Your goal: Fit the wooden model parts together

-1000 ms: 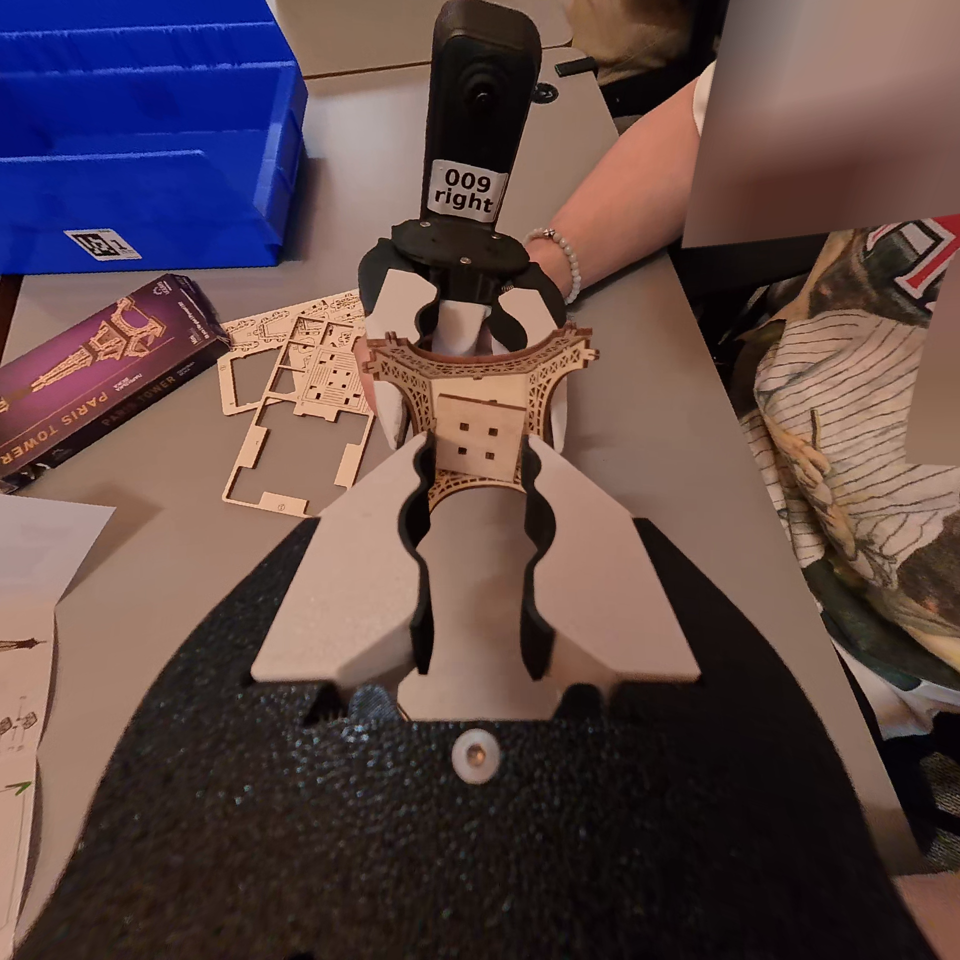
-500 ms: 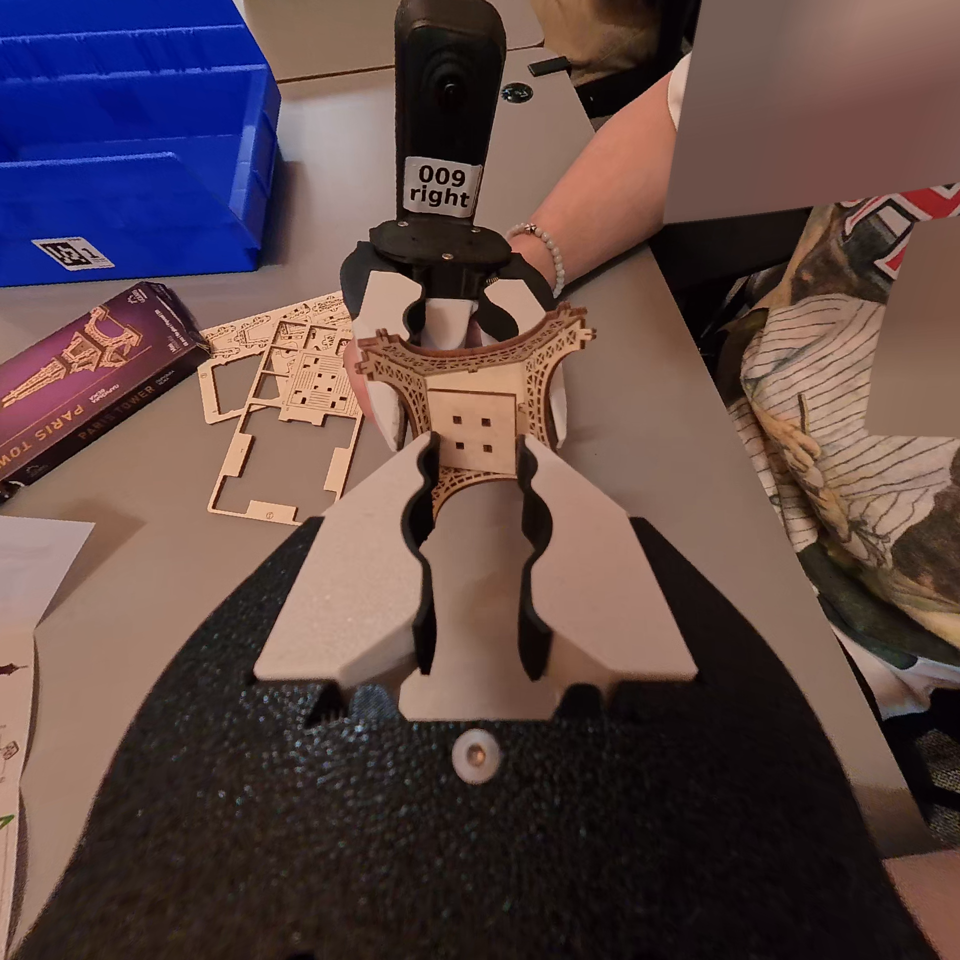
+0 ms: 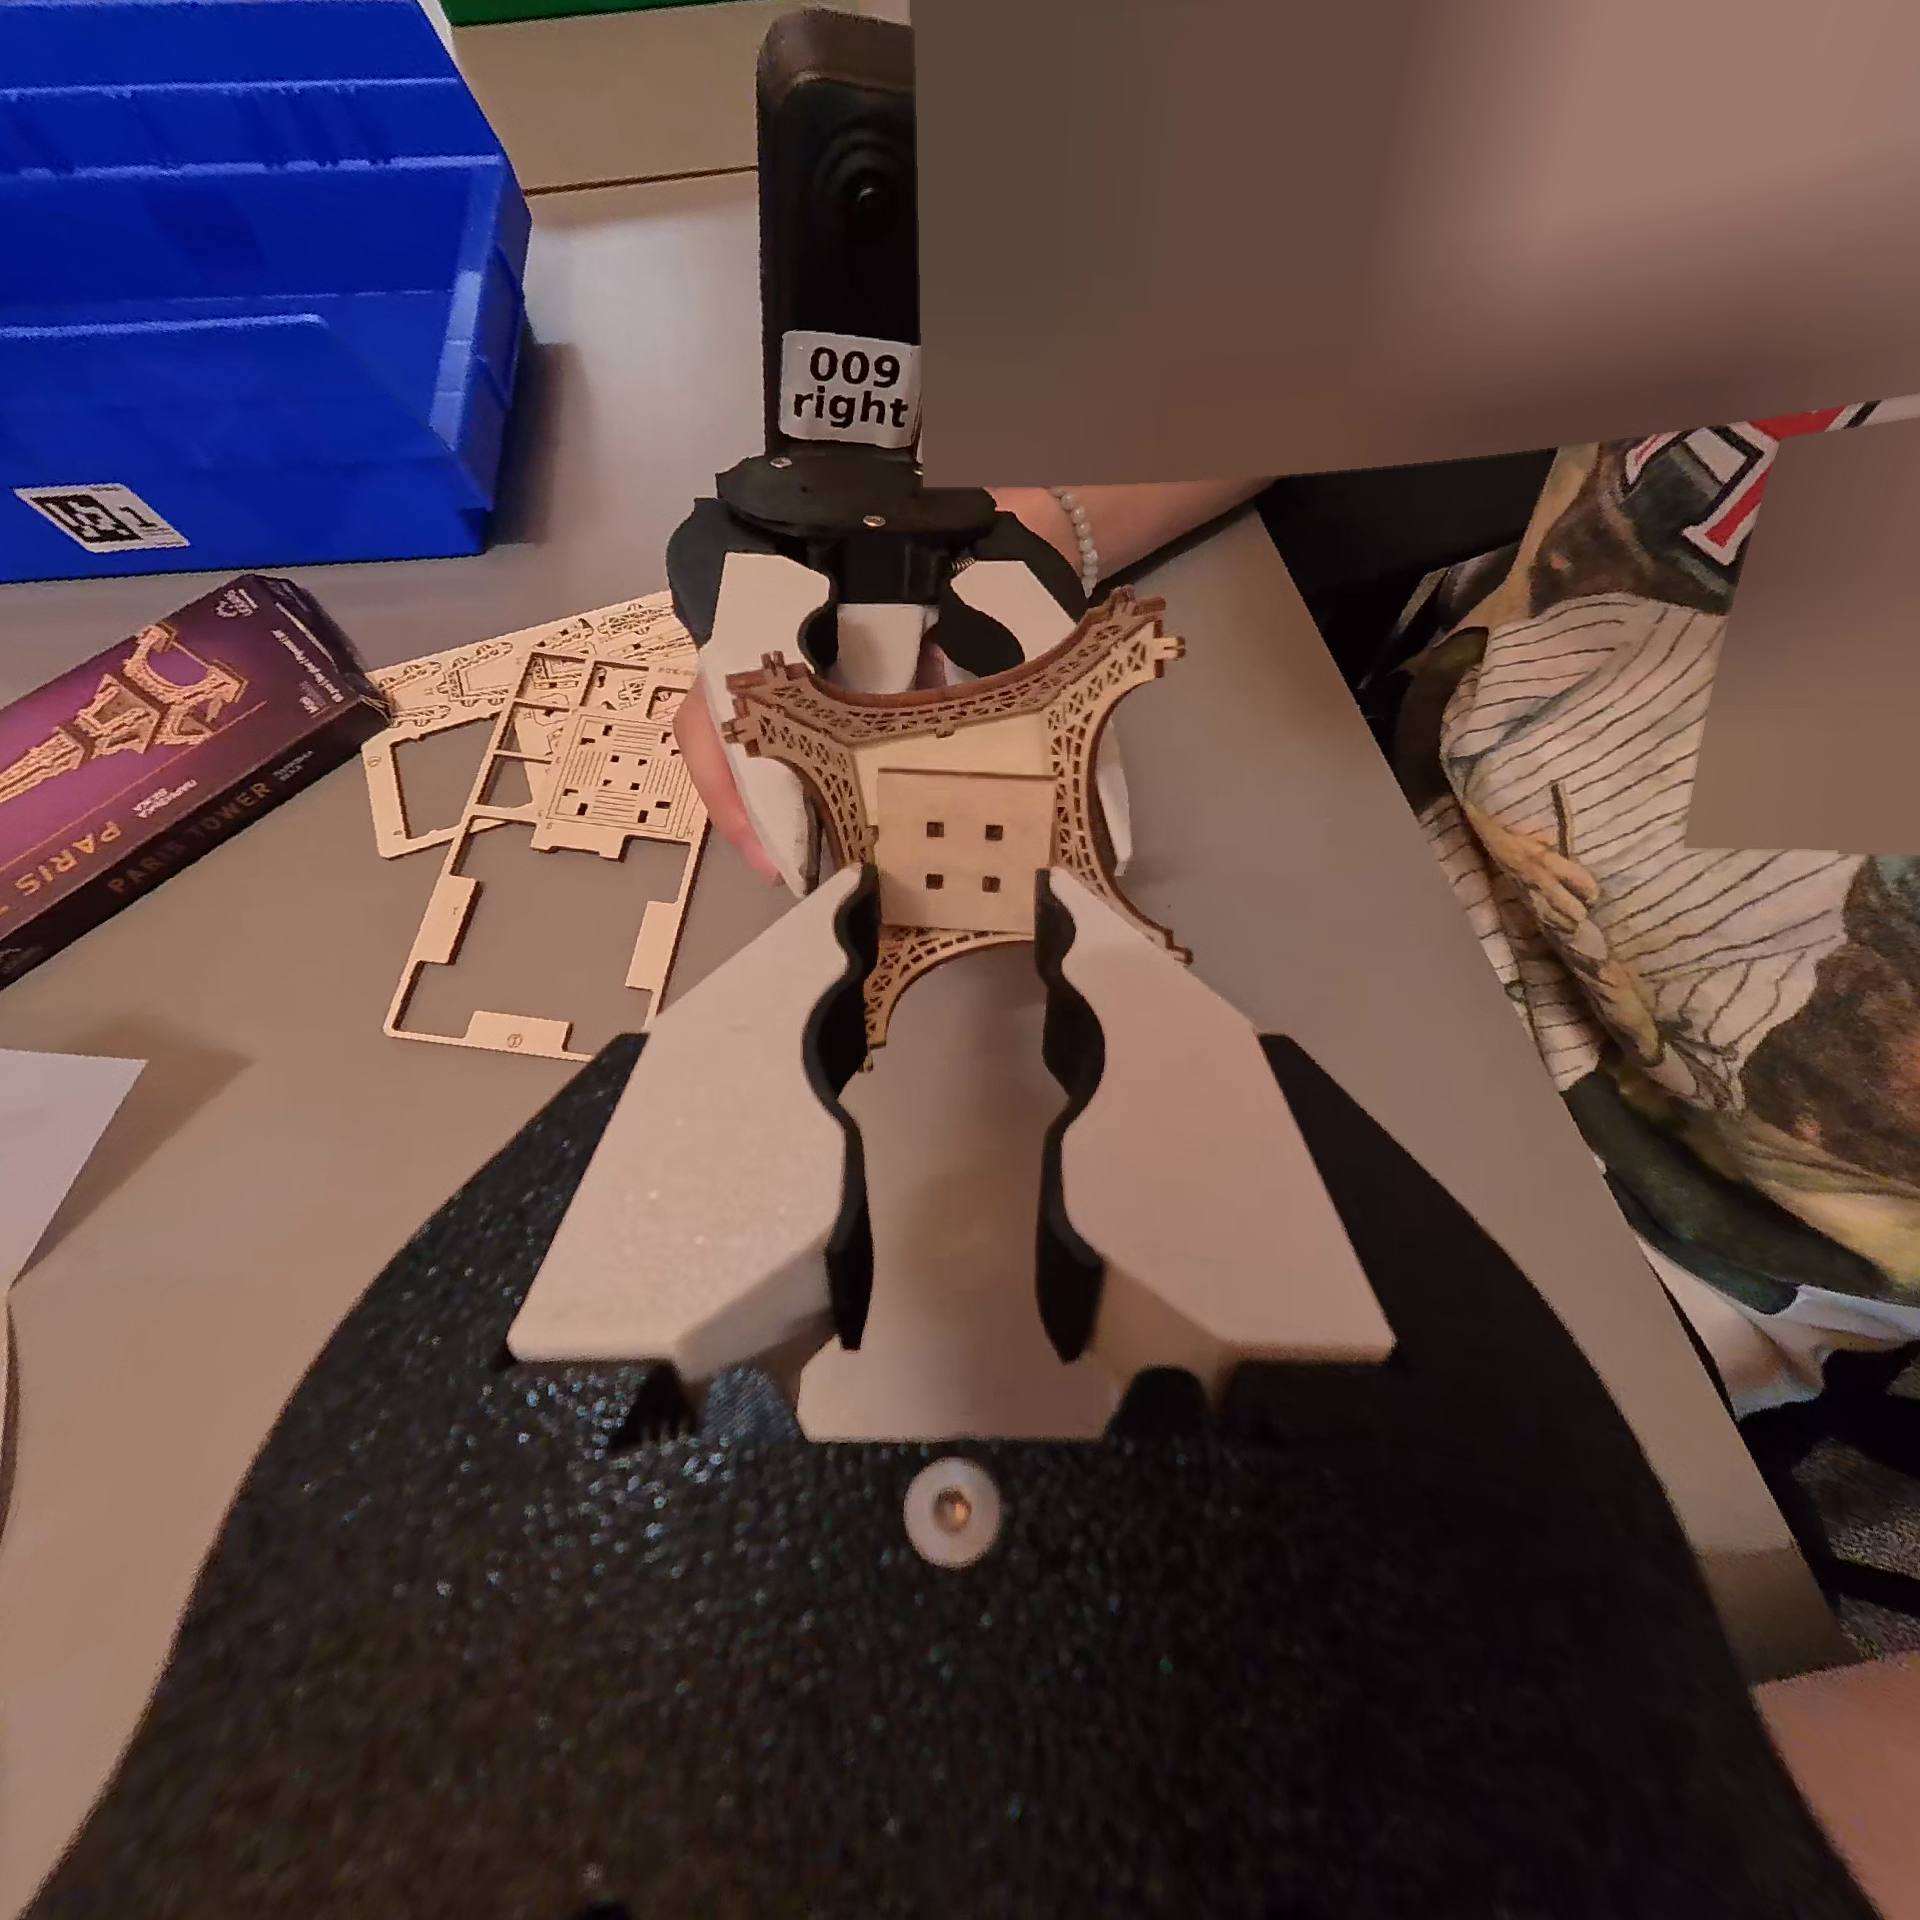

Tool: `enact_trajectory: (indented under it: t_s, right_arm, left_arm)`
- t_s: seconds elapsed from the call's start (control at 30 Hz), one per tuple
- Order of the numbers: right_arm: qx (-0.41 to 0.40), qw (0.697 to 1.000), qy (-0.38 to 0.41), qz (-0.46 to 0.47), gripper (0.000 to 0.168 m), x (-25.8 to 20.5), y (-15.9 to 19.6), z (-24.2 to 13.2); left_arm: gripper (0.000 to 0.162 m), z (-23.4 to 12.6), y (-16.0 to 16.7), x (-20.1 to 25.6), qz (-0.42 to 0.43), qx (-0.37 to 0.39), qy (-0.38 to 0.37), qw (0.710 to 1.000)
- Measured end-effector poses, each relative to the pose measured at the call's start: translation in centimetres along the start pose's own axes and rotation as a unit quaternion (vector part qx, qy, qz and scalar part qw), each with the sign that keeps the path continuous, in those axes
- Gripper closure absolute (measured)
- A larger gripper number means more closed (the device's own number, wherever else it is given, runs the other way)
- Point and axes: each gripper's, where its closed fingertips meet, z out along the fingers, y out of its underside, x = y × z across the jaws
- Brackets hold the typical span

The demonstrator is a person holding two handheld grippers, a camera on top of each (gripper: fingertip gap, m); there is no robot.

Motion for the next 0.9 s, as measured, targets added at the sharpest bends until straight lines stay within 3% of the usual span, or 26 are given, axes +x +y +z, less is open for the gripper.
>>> enact_trajectory:
  t_s: [0.9]
  right_arm:
    - [0.016, 0.999, 0.026, -0.013, 0.114, 0.79, -0.5, -0.45]
  left_arm:
    - [0.132, 0.5, -0.53, -0.69, 0.005, -0.028, -0.054, 0.998]
